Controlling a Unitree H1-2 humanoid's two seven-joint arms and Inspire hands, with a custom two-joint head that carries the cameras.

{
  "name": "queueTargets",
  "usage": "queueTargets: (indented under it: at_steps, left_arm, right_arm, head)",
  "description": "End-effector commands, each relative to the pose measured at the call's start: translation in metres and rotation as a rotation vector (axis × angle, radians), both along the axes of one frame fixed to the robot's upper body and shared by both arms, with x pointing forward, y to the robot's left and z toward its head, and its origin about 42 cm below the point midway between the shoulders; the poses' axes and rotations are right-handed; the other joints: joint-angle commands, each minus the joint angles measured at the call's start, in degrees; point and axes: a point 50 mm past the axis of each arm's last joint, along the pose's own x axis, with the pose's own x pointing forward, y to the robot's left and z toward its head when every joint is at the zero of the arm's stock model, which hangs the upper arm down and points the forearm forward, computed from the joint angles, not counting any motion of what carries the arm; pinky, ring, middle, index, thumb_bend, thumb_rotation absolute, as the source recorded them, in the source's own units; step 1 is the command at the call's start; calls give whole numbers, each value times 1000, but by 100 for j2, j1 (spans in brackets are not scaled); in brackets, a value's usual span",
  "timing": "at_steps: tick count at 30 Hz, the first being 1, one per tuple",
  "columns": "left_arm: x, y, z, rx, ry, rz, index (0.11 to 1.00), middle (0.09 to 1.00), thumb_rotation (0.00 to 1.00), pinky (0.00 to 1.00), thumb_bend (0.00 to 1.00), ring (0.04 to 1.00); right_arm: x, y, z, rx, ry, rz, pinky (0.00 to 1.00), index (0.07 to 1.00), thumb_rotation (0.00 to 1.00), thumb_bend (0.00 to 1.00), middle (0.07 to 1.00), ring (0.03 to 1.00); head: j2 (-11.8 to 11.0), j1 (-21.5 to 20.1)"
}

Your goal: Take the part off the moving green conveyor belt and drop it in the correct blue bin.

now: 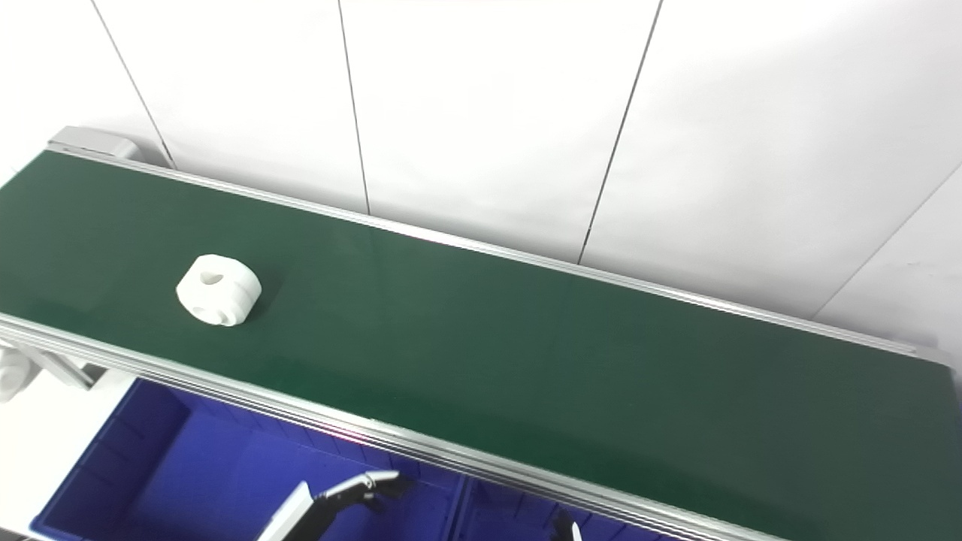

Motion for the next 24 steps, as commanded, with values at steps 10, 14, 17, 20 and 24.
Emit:
queueTargets:
  at_steps: [10, 14, 17, 20, 24]
  left_arm:
    - [72, 43, 110, 88, -369, -38, 807, 815, 615, 682, 874, 778]
    - [89, 61, 135, 204, -377, -29, 853, 853, 600, 724, 886, 815]
    - [105, 74, 152, 320, -373, -25, 894, 888, 610, 756, 841, 849]
    - [124, 85, 162, 391, -347, -20, 923, 912, 565, 782, 796, 868]
    - [151, 97, 170, 437, -314, -32, 931, 922, 473, 770, 763, 868]
  right_arm:
    - [11, 12, 5, 55, -79, -13, 869, 971, 436, 763, 931, 901]
    - [13, 14, 5, 53, -83, -7, 857, 970, 443, 768, 927, 897]
    - [14, 14, 5, 55, -86, -5, 855, 968, 431, 765, 926, 897]
    - [16, 13, 4, 57, -90, -1, 856, 966, 417, 763, 924, 896]
    - [18, 12, 3, 60, -92, -4, 861, 966, 422, 768, 922, 892]
  head:
    - [-35, -77]
    - [-26, -101]
    - [-13, -92]
    - [-39, -39]
    - [-55, 14]
